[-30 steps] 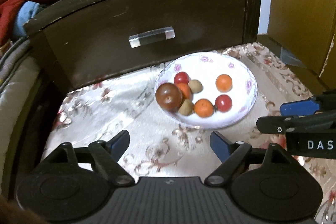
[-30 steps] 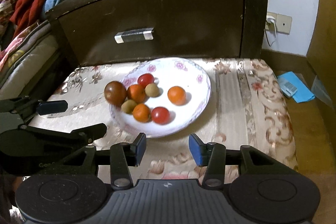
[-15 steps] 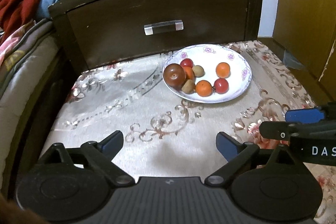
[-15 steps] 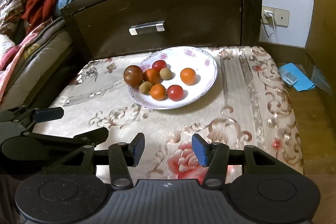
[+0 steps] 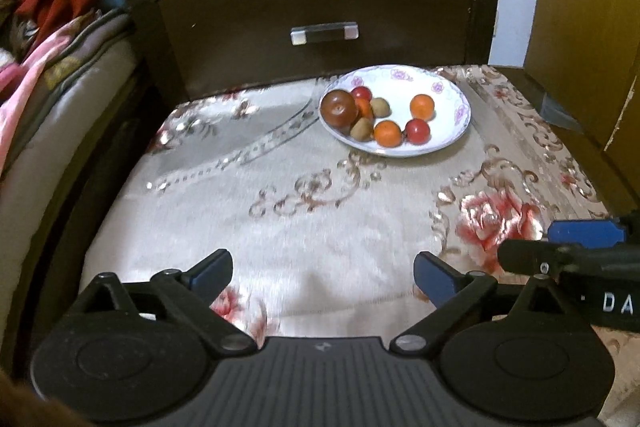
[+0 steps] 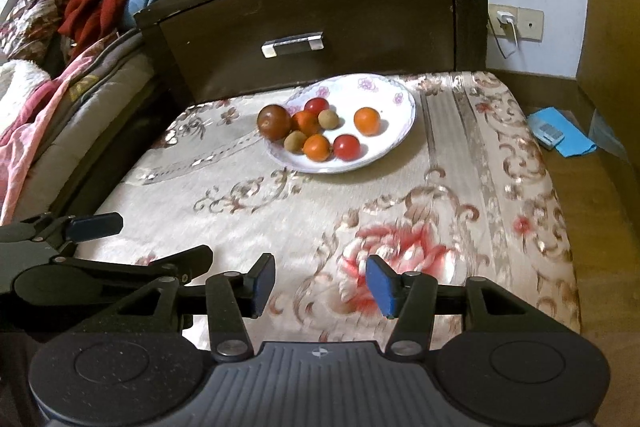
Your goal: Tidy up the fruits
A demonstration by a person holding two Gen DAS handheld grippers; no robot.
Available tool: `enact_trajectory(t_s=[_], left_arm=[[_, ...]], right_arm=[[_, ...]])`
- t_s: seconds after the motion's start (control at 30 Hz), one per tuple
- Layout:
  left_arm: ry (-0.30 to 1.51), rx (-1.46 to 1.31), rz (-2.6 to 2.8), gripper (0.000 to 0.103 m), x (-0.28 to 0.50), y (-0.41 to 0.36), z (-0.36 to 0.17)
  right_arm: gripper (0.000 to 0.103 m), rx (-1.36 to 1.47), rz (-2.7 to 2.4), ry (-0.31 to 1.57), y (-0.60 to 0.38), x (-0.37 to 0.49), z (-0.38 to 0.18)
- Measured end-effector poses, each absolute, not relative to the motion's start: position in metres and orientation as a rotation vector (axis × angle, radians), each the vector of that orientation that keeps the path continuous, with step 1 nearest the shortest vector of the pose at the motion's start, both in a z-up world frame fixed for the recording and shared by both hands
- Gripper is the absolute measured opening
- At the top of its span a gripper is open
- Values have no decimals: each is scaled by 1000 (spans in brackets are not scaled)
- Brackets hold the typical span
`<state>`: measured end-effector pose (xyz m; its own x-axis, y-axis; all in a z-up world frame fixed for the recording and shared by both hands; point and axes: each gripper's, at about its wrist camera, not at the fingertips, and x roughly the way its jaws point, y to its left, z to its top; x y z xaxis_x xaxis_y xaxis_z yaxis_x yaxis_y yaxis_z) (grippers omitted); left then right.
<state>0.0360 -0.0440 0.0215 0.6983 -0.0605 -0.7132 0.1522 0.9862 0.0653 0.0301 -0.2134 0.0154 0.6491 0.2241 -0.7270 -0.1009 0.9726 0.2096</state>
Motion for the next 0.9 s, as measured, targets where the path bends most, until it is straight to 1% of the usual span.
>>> enact_trajectory(t_s=[0.4,0.9], left_arm=[[809,103,-108,103,7,-41,20],[769,134,-97,103,2,-41,20]], right_arm=[[46,150,180,866,-205,-9,13],[47,156,177,877,-202,-18,8]])
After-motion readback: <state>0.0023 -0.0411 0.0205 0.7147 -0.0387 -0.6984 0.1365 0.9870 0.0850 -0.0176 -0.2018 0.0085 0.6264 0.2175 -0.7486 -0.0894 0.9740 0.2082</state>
